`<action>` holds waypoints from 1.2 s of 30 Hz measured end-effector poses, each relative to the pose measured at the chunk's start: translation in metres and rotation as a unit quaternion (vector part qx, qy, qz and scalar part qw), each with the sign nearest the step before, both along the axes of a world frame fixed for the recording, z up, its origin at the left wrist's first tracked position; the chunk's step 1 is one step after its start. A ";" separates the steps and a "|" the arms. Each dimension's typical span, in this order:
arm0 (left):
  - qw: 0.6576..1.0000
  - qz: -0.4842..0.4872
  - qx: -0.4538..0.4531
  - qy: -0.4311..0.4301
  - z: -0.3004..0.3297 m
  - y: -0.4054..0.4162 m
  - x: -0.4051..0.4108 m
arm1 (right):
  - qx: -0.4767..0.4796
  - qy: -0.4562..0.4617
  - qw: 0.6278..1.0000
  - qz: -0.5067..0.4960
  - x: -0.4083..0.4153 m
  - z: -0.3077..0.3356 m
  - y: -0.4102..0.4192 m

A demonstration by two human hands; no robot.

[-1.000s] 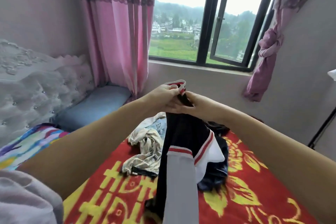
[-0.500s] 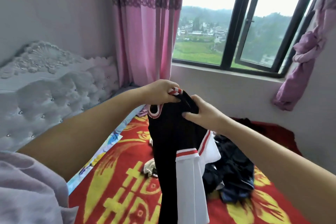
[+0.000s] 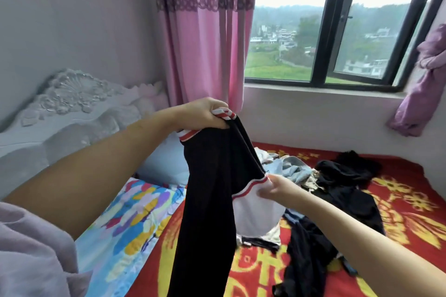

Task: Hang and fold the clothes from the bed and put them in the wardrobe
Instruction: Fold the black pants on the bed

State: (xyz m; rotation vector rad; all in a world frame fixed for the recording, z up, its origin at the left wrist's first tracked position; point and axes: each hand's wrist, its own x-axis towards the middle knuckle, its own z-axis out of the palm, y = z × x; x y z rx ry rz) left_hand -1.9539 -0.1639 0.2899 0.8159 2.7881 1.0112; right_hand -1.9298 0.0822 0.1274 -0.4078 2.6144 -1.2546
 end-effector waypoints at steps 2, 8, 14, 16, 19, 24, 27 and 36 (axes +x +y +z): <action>1.000 0.005 0.027 -0.009 0.006 -0.023 -0.007 | 0.028 -0.020 0.999 0.004 -0.010 -0.008 -0.009; 0.984 0.067 -0.156 -0.048 0.005 -0.103 -0.036 | -0.060 0.104 0.988 -0.093 -0.057 0.013 -0.022; 0.954 0.210 -0.212 -0.018 -0.041 -0.167 -0.090 | 0.097 0.159 0.982 0.016 -0.112 0.018 -0.067; 0.946 0.281 -0.152 0.056 -0.049 -0.176 -0.112 | 0.144 0.129 0.981 0.003 -0.141 0.022 -0.083; 0.922 0.349 -0.102 0.132 -0.052 -0.185 -0.130 | 0.215 0.156 0.964 -0.020 -0.184 0.034 -0.093; 0.902 0.369 -0.007 0.223 -0.047 -0.185 -0.118 | 0.149 0.333 0.917 -0.164 -0.216 0.057 -0.086; 0.887 0.369 0.039 0.273 -0.061 -0.178 -0.093 | 0.142 0.431 0.876 -0.167 -0.206 0.053 -0.079; 0.913 0.328 -0.122 0.208 -0.321 -0.163 0.078 | 0.254 0.421 0.846 0.206 -0.112 -0.148 -0.032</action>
